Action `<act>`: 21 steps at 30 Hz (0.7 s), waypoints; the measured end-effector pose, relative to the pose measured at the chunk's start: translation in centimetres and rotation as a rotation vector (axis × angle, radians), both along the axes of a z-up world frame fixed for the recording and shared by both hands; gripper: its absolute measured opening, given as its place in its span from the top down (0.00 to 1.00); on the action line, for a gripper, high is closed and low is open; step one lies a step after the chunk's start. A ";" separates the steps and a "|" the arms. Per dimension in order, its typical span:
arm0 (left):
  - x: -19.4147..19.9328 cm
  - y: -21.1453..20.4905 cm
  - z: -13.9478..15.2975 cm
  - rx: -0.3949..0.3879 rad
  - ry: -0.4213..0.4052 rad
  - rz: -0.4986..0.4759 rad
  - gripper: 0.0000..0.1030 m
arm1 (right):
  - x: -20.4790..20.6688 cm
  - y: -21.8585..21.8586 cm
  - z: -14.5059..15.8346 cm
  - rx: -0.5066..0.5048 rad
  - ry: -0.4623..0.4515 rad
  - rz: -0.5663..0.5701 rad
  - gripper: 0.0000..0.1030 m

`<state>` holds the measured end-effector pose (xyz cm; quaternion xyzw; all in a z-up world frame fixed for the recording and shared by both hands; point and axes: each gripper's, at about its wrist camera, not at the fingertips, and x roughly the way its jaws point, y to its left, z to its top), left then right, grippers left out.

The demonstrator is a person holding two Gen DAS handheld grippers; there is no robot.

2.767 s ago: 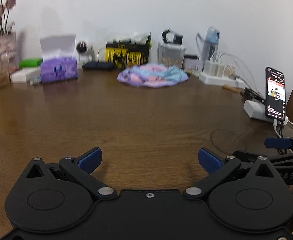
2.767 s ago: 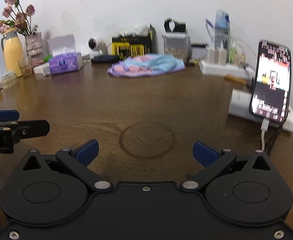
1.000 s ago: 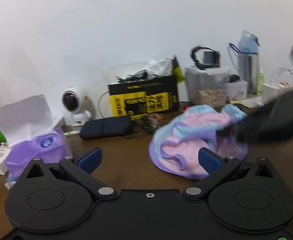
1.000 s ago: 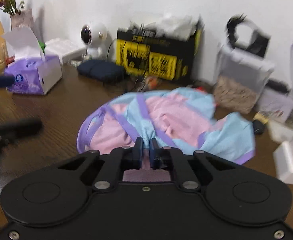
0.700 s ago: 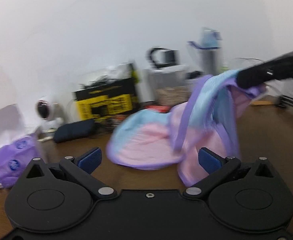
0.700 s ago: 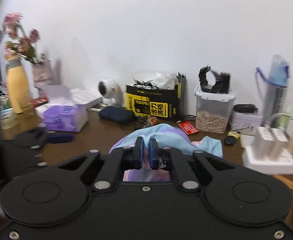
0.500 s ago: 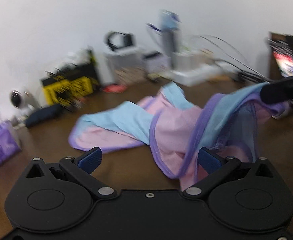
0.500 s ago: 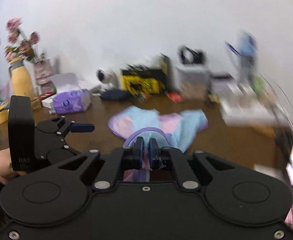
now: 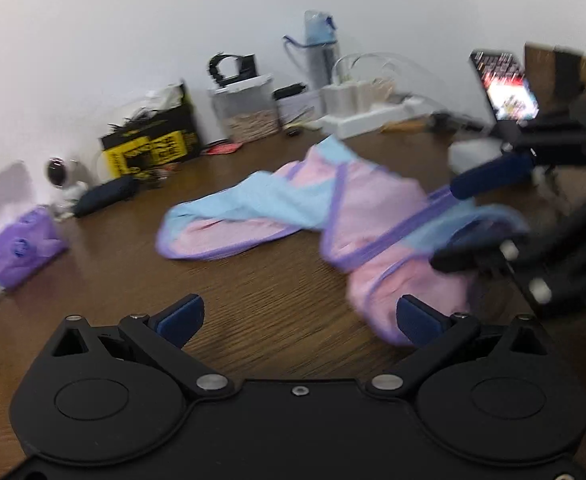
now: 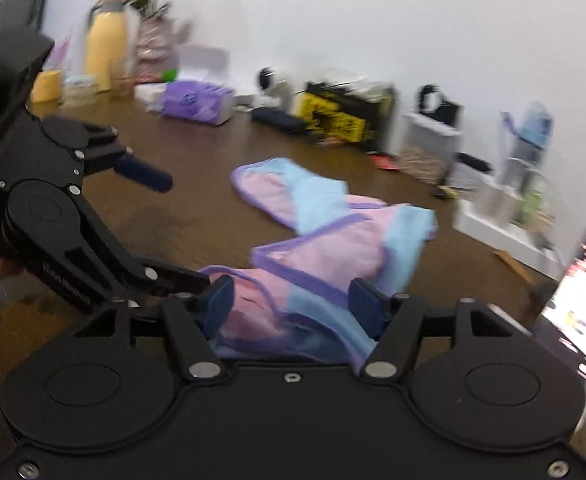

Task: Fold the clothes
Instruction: 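Grasp another purple-trimmed edge with the left gripper while the right gripper holds its edge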

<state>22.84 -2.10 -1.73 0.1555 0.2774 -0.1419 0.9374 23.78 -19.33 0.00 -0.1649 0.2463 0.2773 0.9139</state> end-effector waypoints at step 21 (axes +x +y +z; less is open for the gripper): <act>-1.8 -2.8 2.5 -0.289 -0.019 -0.081 0.00 | 0.0 -2.9 5.9 0.355 -0.044 -0.063 0.95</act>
